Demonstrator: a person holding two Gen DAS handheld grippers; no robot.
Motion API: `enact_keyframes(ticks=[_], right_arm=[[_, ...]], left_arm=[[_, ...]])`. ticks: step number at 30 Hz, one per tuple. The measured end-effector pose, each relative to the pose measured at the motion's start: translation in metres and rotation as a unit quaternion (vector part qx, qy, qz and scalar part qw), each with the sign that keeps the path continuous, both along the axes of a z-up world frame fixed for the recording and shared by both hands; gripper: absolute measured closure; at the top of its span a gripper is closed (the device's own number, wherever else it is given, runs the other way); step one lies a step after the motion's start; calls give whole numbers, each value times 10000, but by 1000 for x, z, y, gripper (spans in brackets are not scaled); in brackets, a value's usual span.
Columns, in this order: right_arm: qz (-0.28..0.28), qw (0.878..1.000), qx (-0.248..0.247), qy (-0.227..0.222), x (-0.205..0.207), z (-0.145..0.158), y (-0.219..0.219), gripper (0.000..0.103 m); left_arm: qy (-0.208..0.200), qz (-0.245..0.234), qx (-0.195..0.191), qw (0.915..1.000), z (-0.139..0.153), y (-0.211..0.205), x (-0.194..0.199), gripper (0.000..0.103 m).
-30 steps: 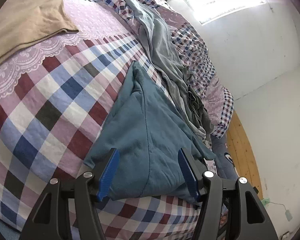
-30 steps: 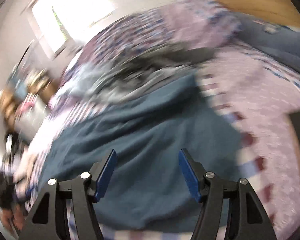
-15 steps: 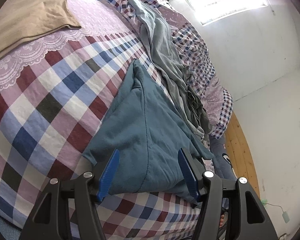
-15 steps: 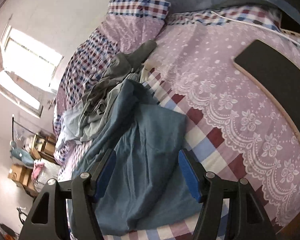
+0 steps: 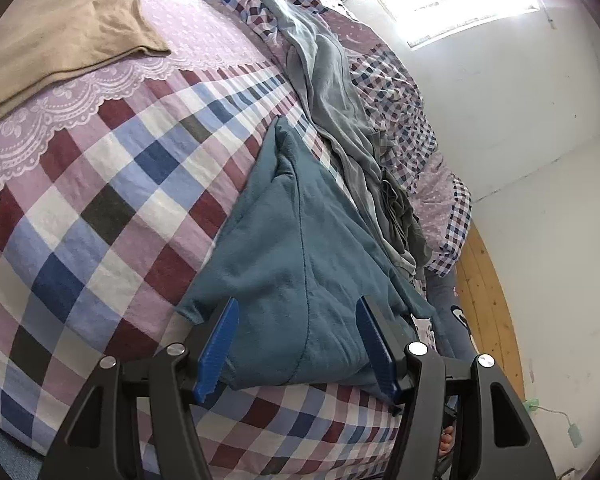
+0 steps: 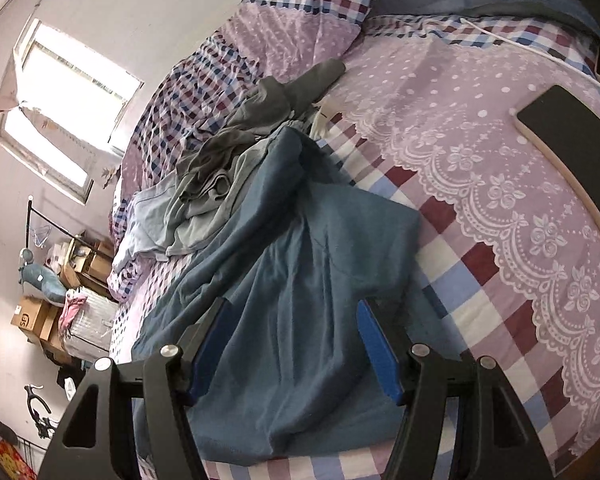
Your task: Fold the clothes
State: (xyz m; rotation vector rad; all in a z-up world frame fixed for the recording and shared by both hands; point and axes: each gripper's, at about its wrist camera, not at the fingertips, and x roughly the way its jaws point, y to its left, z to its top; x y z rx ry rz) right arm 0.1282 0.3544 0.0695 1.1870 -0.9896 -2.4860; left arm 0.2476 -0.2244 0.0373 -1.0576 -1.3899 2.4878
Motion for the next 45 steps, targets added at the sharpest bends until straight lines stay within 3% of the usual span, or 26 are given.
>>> enact_keyframes(ticks=[23, 34, 41, 45], right_arm=[[157, 9997, 140, -83, -2, -1, -10, 34], [568, 9971, 515, -11, -1, 4, -31, 34], [874, 9945, 584, 9, 4, 5, -40, 34], [675, 9967, 442, -80, 10, 3, -25, 34]], left_arm=[[-162, -62, 67, 9998, -6, 2, 3, 38], [-234, -181, 124, 9995, -8, 6, -1, 38], [-288, -296, 247, 9988, -12, 10, -4, 38], [-315, -293, 445, 9981, -16, 11, -5, 38]])
